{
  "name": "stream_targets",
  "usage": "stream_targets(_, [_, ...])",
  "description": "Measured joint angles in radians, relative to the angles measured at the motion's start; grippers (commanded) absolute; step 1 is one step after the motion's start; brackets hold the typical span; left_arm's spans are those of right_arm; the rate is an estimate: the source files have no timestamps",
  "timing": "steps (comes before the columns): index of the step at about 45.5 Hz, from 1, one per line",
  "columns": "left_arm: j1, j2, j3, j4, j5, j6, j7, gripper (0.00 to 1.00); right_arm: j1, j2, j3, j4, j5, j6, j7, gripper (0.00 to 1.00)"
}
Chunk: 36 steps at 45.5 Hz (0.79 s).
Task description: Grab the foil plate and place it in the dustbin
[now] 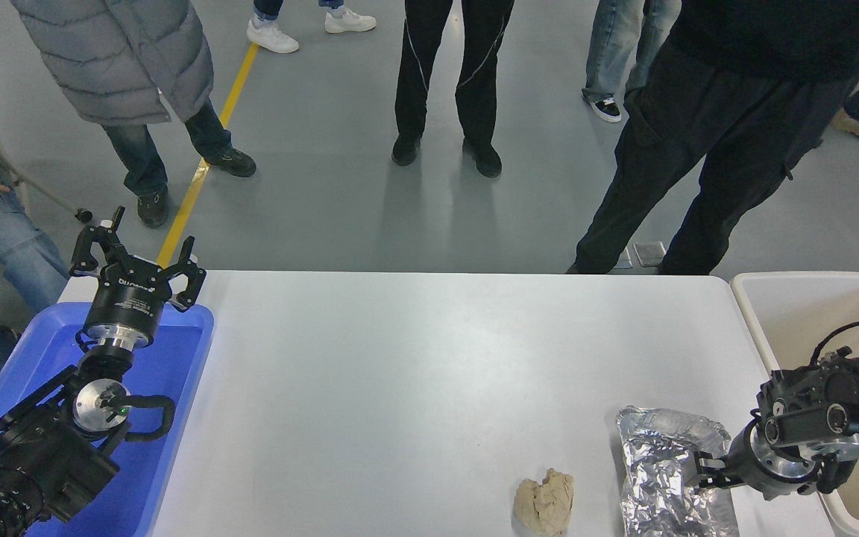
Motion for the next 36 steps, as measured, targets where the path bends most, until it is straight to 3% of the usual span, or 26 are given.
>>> stream_targets(7, [0.0,0.0,0.0,0.0,0.0,0.0,0.0,0.98,-0.01,-0.001,0.006,-0.007,0.007,-0.004,0.0,0.38])
stream_targets(16, [0.0,0.0,0.0,0.0,0.0,0.0,0.0,0.98,-0.014,-0.005,0.009,-0.009,0.038,-0.003,0.001,0.0])
stream_targets(36, [0.0,0.0,0.0,0.0,0.0,0.0,0.0,0.98,-0.011,-0.022,0.016,0.008,0.095,0.01,0.005,0.0])
